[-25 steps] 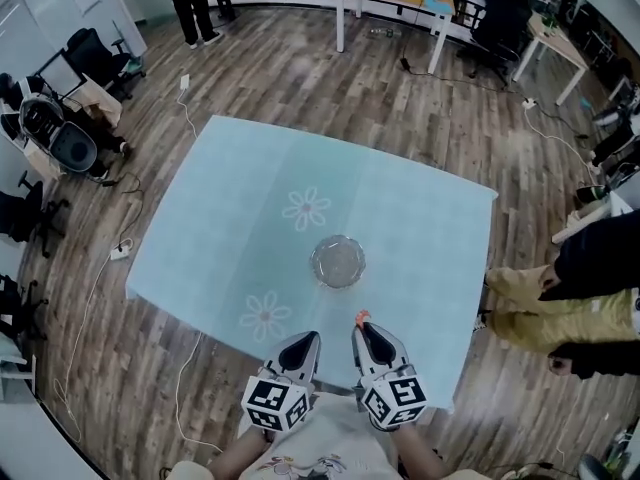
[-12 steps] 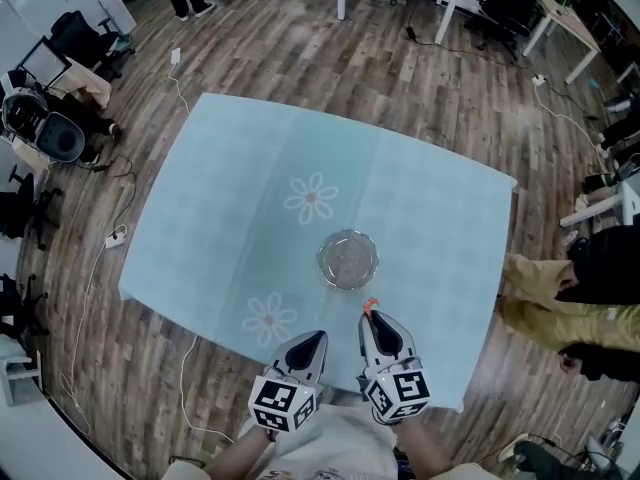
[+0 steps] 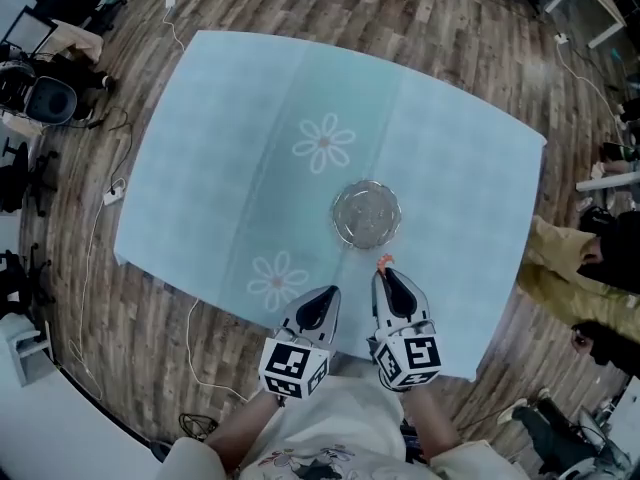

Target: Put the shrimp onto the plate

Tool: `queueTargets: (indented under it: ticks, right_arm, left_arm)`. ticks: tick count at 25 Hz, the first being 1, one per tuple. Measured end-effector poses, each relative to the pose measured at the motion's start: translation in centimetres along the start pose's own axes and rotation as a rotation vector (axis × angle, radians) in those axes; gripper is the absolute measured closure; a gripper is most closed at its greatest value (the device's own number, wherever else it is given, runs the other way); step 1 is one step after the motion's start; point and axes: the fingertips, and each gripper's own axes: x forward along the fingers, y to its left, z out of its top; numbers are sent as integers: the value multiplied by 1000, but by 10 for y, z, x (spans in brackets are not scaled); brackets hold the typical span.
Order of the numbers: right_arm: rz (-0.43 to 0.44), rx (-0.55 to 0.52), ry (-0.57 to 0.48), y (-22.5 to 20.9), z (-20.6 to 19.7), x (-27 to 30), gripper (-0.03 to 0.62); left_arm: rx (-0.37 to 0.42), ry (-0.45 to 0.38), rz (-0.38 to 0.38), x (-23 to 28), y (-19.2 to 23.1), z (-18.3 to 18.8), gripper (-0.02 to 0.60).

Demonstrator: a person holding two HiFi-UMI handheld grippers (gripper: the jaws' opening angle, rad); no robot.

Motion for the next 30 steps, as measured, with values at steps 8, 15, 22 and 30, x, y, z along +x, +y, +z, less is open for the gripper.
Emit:
queueTargets:
  ticks: [8,15,22,30]
  right_arm:
    - [-14,9,61,-3,-24,23,525]
    - [-44,54,125,-14,-53,44,525]
    - [-75,65,210,-21,-76,63,525]
    - [-107,100,261,-32,-96,81,525]
  left_arm:
    - [-37,41,-3,18,15,-27,574]
    - [-54,73,-17,31,28,-47,574]
    - [-91,110,-18,39,43,-65,574]
    - [-119,134,-13,45,53,-78,574]
